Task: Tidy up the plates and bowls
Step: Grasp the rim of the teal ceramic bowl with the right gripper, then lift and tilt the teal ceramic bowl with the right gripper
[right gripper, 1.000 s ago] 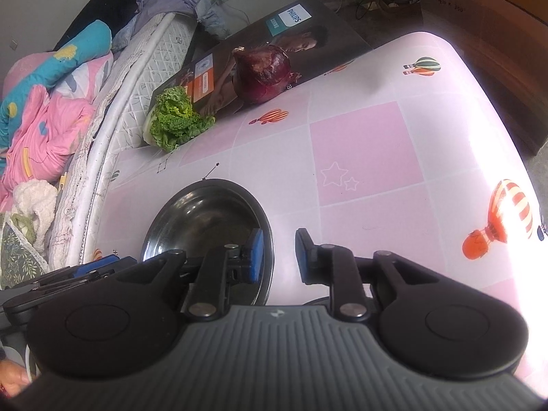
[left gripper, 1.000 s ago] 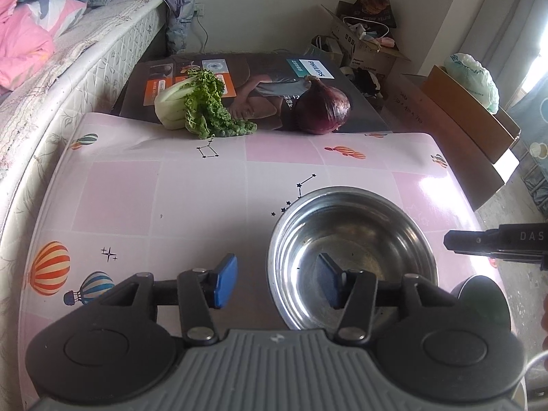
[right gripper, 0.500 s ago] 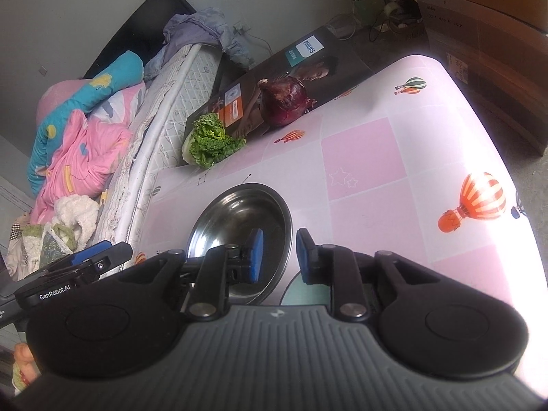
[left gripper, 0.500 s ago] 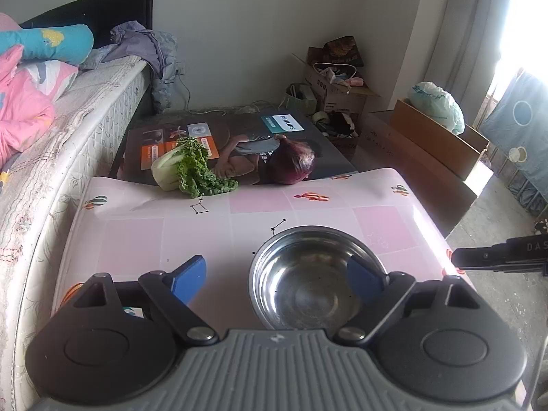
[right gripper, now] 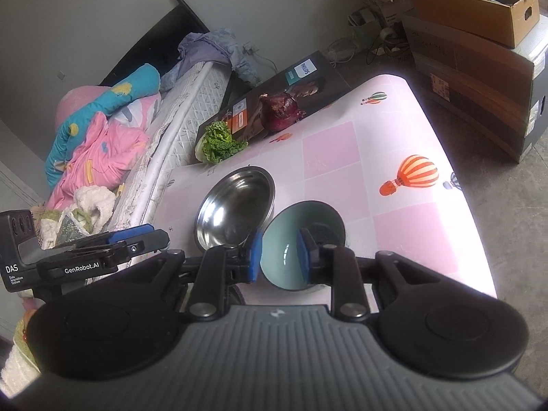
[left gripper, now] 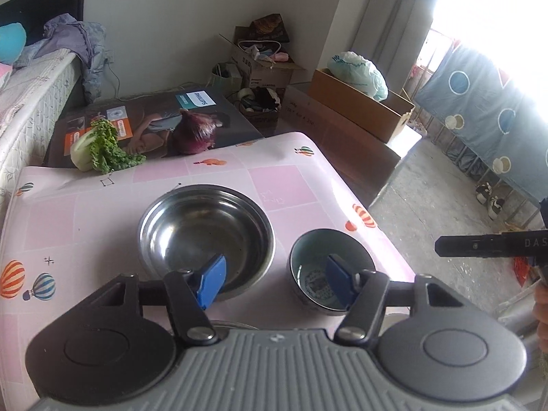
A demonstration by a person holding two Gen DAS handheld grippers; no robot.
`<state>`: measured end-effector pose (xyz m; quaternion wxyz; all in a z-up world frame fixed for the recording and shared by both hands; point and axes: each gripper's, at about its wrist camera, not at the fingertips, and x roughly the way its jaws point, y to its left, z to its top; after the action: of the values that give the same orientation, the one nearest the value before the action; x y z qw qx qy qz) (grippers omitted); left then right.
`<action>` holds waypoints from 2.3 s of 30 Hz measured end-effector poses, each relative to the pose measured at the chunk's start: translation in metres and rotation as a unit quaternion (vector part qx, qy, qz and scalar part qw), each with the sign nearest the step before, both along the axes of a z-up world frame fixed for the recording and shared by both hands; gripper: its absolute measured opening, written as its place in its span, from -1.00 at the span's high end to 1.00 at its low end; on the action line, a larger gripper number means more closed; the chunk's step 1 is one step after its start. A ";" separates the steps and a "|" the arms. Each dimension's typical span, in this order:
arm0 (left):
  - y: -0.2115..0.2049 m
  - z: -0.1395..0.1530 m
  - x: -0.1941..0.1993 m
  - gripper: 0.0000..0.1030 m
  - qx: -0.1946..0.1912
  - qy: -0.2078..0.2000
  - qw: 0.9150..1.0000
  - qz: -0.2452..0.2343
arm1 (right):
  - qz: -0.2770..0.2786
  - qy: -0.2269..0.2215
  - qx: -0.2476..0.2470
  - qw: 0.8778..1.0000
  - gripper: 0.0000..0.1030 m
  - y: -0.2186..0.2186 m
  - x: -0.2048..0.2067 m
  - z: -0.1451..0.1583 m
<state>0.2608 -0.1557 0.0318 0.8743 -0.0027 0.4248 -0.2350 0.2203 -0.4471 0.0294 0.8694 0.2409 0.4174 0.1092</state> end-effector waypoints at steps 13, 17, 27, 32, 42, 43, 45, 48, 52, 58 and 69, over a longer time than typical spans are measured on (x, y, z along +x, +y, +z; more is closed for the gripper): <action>-0.055 -0.063 0.024 0.33 0.052 0.074 0.996 -0.009 | -0.021 0.055 0.027 0.998 0.56 -0.021 0.021 -0.071; -0.059 -0.076 0.036 0.42 0.053 0.099 0.994 0.001 | -0.027 0.064 0.031 0.997 0.56 -0.019 0.040 -0.081; -0.066 -0.093 0.055 0.67 0.044 0.133 0.990 0.027 | -0.041 0.083 0.047 0.995 0.61 -0.021 0.075 -0.104; -0.062 -0.099 0.063 0.70 0.028 0.151 0.987 0.036 | -0.032 0.096 0.063 0.993 0.67 -0.021 0.083 -0.118; -0.054 -0.103 0.058 0.68 -0.004 0.182 0.983 0.028 | 0.002 0.099 0.066 0.993 0.77 -0.019 0.082 -0.124; -0.054 -0.103 0.056 0.67 -0.005 0.183 0.983 0.023 | 0.009 0.098 0.062 0.993 0.77 -0.019 0.081 -0.123; -0.055 -0.104 0.054 0.66 -0.007 0.185 0.983 0.013 | 0.019 0.098 0.055 0.993 0.77 -0.020 0.079 -0.121; -0.053 -0.106 0.059 0.67 -0.014 0.187 0.982 0.012 | 0.028 0.096 0.050 0.994 0.72 -0.020 0.075 -0.121; -0.059 -0.110 0.066 0.67 0.001 0.189 0.982 0.005 | 0.031 0.104 0.052 0.993 0.64 -0.019 0.075 -0.126; -0.065 -0.119 0.070 0.68 0.013 0.201 0.979 -0.003 | 0.028 0.108 0.040 0.993 0.60 -0.011 0.076 -0.133; -0.068 -0.122 0.073 0.72 0.019 0.209 0.978 -0.002 | 0.016 0.121 0.049 0.991 0.58 -0.009 0.078 -0.140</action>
<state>0.3336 -0.2234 -0.0906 0.7655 -0.0350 0.6026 -0.2226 0.2983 -0.4560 -0.1108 0.7979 0.2882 0.5170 0.1138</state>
